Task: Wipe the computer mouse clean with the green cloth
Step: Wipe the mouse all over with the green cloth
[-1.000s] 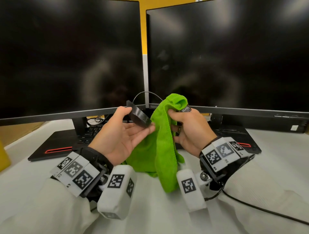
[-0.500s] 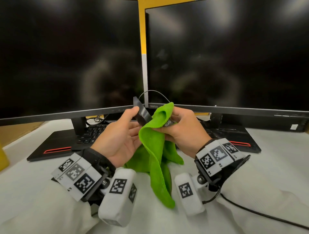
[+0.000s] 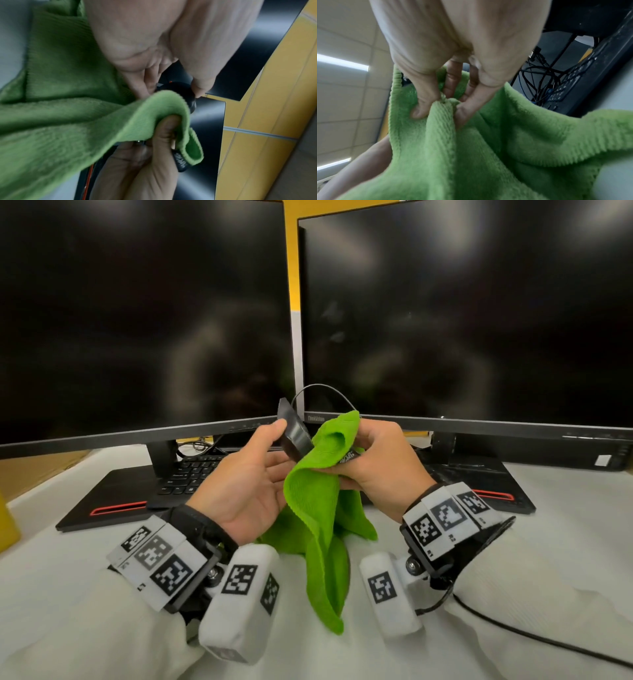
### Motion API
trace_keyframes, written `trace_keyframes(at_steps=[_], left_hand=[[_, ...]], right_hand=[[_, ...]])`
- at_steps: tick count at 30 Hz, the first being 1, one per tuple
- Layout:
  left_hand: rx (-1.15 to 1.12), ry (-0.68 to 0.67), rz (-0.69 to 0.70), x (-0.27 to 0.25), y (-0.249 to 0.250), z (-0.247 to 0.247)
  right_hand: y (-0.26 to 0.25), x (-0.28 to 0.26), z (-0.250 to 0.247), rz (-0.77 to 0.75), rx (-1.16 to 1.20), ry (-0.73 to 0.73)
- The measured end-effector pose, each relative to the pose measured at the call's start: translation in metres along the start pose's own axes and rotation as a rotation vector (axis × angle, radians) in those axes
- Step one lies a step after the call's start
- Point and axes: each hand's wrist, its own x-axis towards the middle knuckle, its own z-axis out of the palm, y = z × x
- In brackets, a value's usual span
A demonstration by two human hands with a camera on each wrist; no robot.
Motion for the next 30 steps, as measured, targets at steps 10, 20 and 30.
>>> trace_keyframes(at_steps=[10, 20, 30], left_hand=[[-0.025, -0.072, -0.041, -0.001, 0.006, 0.001], [-0.094, -0.032, 0.023, -0.002, 0.005, -0.011], [-0.036, 0.042, 0.074, 0.007, -0.005, -0.001]], right_hand=[[0.009, 0.008, -0.012, -0.104, -0.126, 0.027], [0.008, 0.012, -0.017, -0.135, -0.01, 0.049], [0.005, 0.012, -0.01, -0.263, -0.217, 0.128]])
